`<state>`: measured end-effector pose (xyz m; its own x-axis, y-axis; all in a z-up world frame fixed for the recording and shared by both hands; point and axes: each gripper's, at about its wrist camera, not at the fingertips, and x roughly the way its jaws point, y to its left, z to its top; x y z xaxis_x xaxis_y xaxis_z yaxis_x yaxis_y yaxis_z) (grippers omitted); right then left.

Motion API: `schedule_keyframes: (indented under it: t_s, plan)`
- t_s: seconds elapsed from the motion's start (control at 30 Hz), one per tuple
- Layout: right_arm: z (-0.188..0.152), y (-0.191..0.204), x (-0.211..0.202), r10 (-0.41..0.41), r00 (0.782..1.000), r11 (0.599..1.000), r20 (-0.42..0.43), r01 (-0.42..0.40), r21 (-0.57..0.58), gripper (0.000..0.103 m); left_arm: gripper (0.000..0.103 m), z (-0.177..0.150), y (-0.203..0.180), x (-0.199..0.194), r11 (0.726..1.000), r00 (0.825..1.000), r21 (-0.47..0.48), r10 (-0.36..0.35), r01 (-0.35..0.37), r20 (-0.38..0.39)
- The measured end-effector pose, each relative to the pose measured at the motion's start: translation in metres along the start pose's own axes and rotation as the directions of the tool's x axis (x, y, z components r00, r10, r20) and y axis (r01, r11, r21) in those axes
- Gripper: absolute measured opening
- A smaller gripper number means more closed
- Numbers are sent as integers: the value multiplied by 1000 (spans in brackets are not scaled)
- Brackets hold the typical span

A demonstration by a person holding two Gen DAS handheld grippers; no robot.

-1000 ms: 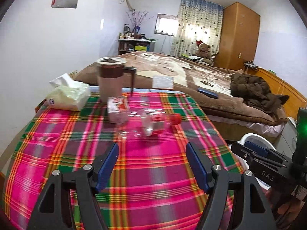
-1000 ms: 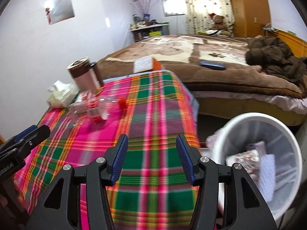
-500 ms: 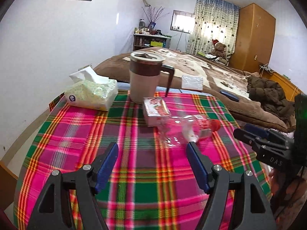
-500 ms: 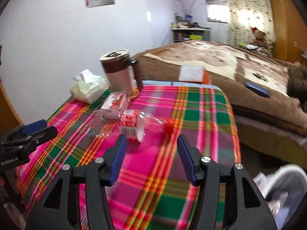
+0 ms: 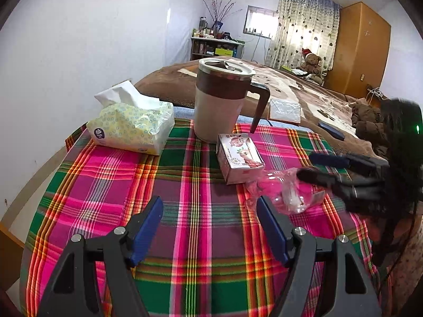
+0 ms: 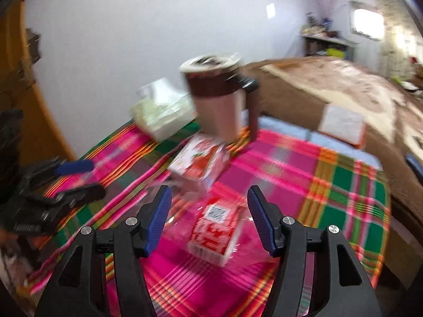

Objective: Collect trash
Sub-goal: 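Move the left gripper toward the strawberry milk carton while the right gripper grasps the red-label bottle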

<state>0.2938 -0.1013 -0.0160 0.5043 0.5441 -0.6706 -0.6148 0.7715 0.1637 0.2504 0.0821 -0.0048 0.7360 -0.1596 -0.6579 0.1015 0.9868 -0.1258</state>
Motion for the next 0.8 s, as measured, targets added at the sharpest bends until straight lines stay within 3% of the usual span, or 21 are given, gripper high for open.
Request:
schedule_keyframes:
  t_s: [0.17,0.37,0.43,0.6,0.8]
  plan:
    - [-13,12,-6,29,994,994,-104,-40,-105,63,75,4,5,8,1000,1000,-16,-1,1,-9]
    - [-35,37,-4,-69,981,973,-184,25,-231,65,75,4,6,9,1000,1000,-25,-12,12,-10]
    - [-33,39,-5,-105,983,976,-151,73,-204,65,75,4,5,9,1000,1000,-25,-12,11,-10]
    - [-25,29,10,-88,984,995,-152,81,-50,65,75,9,4,13,1000,1000,-26,-16,16,-16]
    - [-34,10,6,-159,978,983,-133,170,71,63,75,15,0,33,998,998,-34,-46,44,-52]
